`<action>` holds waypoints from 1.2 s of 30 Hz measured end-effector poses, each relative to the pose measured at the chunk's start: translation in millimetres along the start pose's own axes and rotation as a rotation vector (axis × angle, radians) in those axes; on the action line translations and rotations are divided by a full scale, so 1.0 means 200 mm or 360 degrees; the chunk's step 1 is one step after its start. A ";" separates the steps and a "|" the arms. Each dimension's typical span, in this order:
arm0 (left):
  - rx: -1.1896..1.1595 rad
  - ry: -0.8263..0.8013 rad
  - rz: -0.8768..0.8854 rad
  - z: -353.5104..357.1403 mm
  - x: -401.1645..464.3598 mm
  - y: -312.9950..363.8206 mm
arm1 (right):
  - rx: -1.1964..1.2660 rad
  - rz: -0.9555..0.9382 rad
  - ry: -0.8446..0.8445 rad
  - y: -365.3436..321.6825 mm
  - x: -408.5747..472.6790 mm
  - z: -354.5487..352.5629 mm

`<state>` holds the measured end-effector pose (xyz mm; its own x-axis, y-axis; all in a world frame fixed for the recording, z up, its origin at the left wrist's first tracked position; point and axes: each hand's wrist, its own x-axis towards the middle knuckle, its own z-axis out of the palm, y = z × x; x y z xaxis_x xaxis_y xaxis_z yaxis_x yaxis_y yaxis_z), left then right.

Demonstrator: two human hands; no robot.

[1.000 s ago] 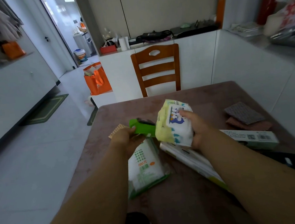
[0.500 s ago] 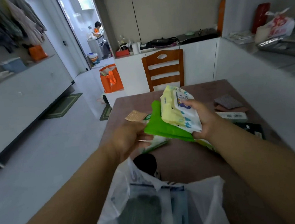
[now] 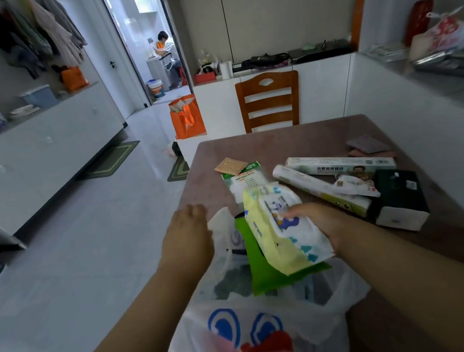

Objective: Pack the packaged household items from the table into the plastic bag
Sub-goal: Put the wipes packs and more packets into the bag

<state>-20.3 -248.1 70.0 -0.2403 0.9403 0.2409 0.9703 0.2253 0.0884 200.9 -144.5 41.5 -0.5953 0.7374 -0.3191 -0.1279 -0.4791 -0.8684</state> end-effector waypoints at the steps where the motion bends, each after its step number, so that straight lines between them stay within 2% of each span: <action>1: -0.0081 -0.0052 0.0130 0.00 -0.01 0.01 | -0.0033 0.0053 0.0023 0.02 -0.01 0.00; 3: -0.0069 -0.0438 0.0281 0.05 -0.03 0.05 | -0.0073 0.0208 0.0033 0.07 -0.02 -0.03; 5: 0.0031 -0.0858 0.0251 0.11 -0.01 0.08 | -0.0115 0.0350 0.0000 0.11 -0.04 -0.07; 7: -0.0071 -0.1117 0.0046 0.16 0.02 0.10 | -0.0079 0.0416 -0.0037 0.15 -0.05 -0.09; 10: -0.0598 -0.1460 -0.0313 0.24 0.05 0.05 | -0.0047 0.0426 -0.0051 0.16 -0.07 -0.08; 12: -0.0831 -0.1587 -0.0566 0.26 0.05 -0.02 | -0.0055 0.0421 -0.0068 0.17 -0.08 -0.06; 15: -0.0880 -0.1457 -0.0679 0.28 0.06 -0.13 | -0.0042 0.0500 -0.0032 0.22 -0.08 -0.05; 20: -0.0601 -0.1033 -0.0371 0.25 0.03 -0.15 | -0.0075 0.0560 -0.0023 0.28 -0.05 0.00; 21: -0.0725 -0.0967 -0.0331 0.23 0.03 -0.14 | -0.0072 0.0563 -0.0023 0.30 -0.05 0.01; 22: -0.1016 -0.0892 -0.0381 0.19 0.04 -0.12 | -0.0058 0.0566 -0.0014 0.31 -0.04 0.03; 24: -0.1766 -0.0774 -0.0695 0.07 0.06 -0.11 | 0.0004 0.0568 0.0012 0.33 -0.02 0.08; 25: -0.2075 -0.0806 -0.0847 0.01 0.07 -0.12 | 0.0063 0.0568 0.0022 0.33 0.00 0.13; 27: -0.2408 -0.1027 -0.0967 -0.10 0.08 -0.15 | 0.0227 0.0527 0.0031 0.33 0.04 0.22; 30: -0.2620 -0.1359 -0.0918 -0.25 0.08 -0.19 | 0.0411 0.0541 0.0028 0.36 0.08 0.37; 32: -0.2764 -0.1417 -0.0795 -0.30 0.08 -0.22 | 0.0161 0.0613 0.0066 0.40 0.11 0.46; 34: -0.2889 -0.1345 -0.0720 -0.33 0.08 -0.23 | -0.0499 0.0620 0.0150 0.45 0.12 0.52; 36: -0.2818 -0.1256 -0.0675 -0.35 0.09 -0.24 | -0.1149 0.0564 0.0025 0.48 0.12 0.55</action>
<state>-73.6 -259.2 137.4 0.1396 0.9006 -0.4115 -0.3615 0.4333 0.8256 86.8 -225.9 -7.3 -0.4928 0.6083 -0.6222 0.6140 -0.2636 -0.7440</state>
